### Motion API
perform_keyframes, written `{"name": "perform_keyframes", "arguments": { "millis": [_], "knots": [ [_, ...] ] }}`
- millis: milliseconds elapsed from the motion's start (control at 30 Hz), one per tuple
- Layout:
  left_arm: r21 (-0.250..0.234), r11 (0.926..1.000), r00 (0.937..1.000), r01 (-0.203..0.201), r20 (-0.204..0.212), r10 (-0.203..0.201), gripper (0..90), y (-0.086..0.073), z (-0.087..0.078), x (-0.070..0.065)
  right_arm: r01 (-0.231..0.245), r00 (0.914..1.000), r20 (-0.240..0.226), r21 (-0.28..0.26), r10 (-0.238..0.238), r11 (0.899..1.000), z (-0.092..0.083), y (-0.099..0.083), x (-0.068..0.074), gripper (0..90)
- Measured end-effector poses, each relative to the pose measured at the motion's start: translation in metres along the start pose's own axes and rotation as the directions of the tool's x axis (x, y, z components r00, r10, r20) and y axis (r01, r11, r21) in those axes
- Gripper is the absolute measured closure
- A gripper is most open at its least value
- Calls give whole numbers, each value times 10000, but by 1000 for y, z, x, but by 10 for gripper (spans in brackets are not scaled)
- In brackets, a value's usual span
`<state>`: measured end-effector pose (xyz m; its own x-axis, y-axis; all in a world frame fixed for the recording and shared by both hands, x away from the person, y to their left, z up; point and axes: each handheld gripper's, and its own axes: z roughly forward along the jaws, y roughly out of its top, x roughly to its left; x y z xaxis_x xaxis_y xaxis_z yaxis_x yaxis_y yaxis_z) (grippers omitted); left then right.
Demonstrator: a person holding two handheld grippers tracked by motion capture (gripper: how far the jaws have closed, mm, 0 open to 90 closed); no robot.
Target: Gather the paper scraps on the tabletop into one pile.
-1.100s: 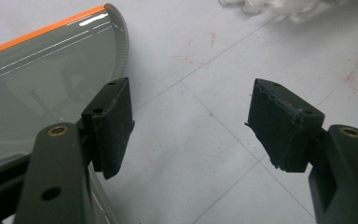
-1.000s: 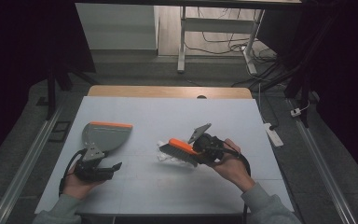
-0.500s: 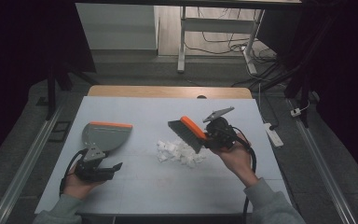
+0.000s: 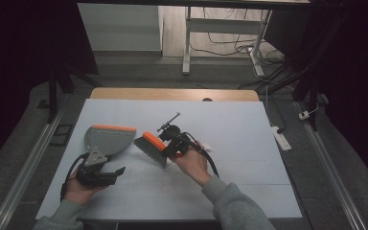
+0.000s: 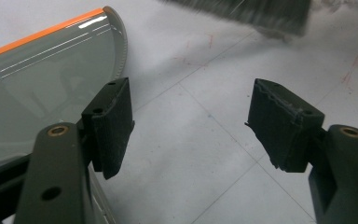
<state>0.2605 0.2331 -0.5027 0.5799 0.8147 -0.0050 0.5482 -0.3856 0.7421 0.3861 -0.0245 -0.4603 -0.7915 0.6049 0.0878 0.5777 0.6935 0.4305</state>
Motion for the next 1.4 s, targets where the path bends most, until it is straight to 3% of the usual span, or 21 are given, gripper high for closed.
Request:
{"name": "perform_keyframes", "arguments": {
  "millis": [67, 167, 300, 367, 533, 633, 833, 1067, 1233, 1400],
  "knots": [
    [-9, 10000, 10000, 6, 11, -6, 310, 0, 0, 0, -241, 9994, 242, 154, 238, 9996, 7, 1, -8, 676],
    [2, 10000, 10000, 25, 25, -25, 311, 0, 0, 1, -851, 9964, -14, 369, 852, 9957, 6, -2, -25, 676],
    [58, 10000, 10000, -45, 29, 44, 310, 0, 1, 0, -1244, 9919, 294, 314, 1235, 9917, -4, -11, -40, 676],
    [66, 10000, 10000, -62, 37, 61, 310, 0, 2, -1, -1170, 9922, 468, 223, 1159, 9929, -10, -15, -42, 676],
    [107, 9999, 10000, -80, 37, 79, 311, 0, 2, -1, -1088, 9940, -199, -721, 1076, 9914, -31, -17, -38, 675],
    [85, 9999, 10000, -59, 26, 58, 311, 0, 2, -1, -839, 9965, -41, -1249, 840, 9886, -46, -16, -35, 675],
    [49, 10000, 10000, 15, 28, -15, 310, 0, 2, -1, -706, 9971, 122, -2072, 747, 9758, -71, -25, -43, 675],
    [64, 10000, 10000, 24, 2, -24, 311, 2, 4, -1, -650, 9955, 515, -2430, 798, 9678, -85, -57, -63, 675],
    [51, 10000, 10000, 19, -22, -19, 309, 3, 4, -3, -706, 9935, 688, -2534, 908, 9648, -94, -86, -75, 675],
    [33, 10000, 10000, 26, -53, -26, 309, 2, 3, -2, -585, 9904, 1030, -2902, 920, 9552, -108, -119, -82, 675]
  ]
}}
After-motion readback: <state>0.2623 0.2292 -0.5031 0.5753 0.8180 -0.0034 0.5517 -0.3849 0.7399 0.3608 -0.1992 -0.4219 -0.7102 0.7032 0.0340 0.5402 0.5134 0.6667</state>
